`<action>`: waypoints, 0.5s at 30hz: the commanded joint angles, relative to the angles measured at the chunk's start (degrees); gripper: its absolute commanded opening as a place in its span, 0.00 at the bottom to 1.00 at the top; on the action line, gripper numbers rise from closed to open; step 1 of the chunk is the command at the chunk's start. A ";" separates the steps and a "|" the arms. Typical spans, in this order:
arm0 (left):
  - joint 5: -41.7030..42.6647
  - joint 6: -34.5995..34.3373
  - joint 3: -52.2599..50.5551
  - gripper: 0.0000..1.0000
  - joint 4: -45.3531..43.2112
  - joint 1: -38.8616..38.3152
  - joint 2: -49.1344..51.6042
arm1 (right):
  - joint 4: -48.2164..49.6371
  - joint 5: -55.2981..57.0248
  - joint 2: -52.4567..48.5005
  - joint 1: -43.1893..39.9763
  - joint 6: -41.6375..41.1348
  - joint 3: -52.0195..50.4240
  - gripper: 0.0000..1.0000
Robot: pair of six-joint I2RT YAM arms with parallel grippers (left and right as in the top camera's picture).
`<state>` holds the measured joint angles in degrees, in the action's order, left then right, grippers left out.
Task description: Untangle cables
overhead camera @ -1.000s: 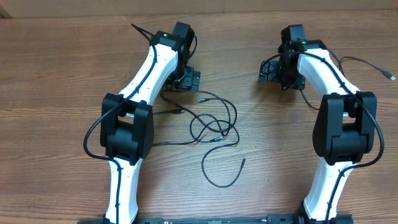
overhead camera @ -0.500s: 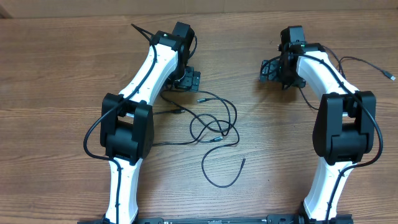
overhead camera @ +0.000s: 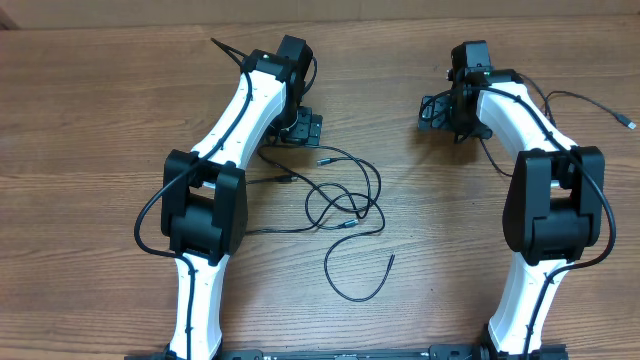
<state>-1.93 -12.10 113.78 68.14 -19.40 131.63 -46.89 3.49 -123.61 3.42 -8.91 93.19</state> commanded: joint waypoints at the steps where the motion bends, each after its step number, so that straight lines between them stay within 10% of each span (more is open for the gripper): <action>1: 0.48 -0.81 0.72 1.00 0.17 0.22 0.24 | 1.95 0.96 0.02 -0.28 0.44 -2.64 1.00; 15: 0.48 -0.81 0.70 1.00 0.17 0.22 0.24 | 5.97 0.98 0.02 -0.31 0.94 -6.12 1.00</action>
<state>-1.93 -12.10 113.78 68.14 -19.40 131.63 -41.56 4.51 -123.61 3.40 -8.56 88.07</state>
